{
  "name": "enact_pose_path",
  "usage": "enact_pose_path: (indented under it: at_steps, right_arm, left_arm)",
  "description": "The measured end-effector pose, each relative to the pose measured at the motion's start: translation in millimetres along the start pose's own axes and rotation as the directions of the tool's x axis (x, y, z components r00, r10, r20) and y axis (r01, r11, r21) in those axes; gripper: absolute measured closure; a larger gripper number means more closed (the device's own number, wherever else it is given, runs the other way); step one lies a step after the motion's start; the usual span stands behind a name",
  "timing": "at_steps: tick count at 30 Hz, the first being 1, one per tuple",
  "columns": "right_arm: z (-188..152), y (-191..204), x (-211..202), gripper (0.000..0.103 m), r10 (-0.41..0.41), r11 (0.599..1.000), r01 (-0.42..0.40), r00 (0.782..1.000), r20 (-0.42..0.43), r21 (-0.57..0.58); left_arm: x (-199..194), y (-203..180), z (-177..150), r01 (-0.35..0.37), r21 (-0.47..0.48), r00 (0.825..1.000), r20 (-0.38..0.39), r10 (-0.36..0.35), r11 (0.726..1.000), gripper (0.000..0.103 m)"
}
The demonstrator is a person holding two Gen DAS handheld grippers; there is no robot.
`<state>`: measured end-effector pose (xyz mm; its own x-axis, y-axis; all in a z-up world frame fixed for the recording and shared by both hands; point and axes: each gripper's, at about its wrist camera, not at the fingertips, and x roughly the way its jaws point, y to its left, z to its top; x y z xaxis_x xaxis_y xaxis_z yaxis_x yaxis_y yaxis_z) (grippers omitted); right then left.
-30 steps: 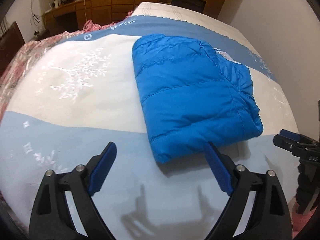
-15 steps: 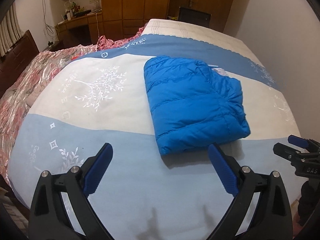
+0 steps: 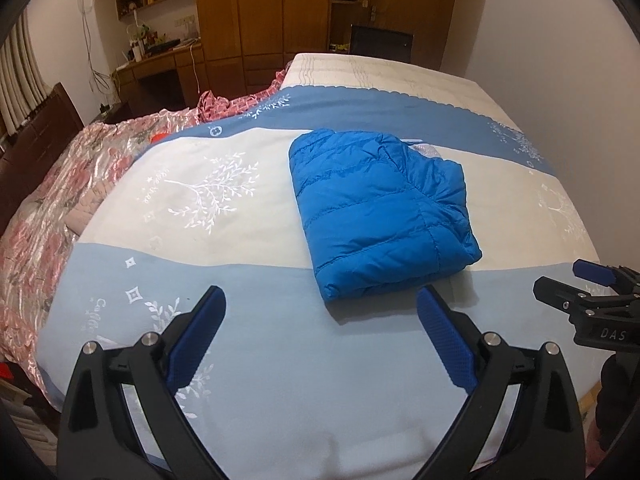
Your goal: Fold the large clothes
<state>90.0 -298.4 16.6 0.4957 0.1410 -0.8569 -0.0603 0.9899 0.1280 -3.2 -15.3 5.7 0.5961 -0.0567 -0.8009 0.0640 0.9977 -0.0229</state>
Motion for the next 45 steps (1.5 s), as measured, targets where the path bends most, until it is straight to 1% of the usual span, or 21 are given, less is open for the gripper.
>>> enact_pose_path:
  at_steps: [10, 27, 45]
  right_arm:
    - [-7, 7, -9, 0.004, -0.003, 1.000, 0.003, 1.000, 0.009, -0.005]
    - [-10, 8, -12, 0.004, -0.015, 1.000, 0.015, 1.000, 0.005, -0.013]
    - [-9, 7, -12, 0.004, -0.005, 1.000, 0.005, 1.000, 0.005, -0.014]
  left_arm:
    - [-10, 3, -5, -0.008, 0.007, 1.000, 0.012, 0.007, 1.000, 0.007]
    - [-11, 6, -11, -0.016, 0.004, 1.000, 0.009, 0.016, 1.000, 0.007]
    - [-10, 7, -14, -0.018, 0.005, 1.000, 0.003, 0.018, 1.000, 0.007]
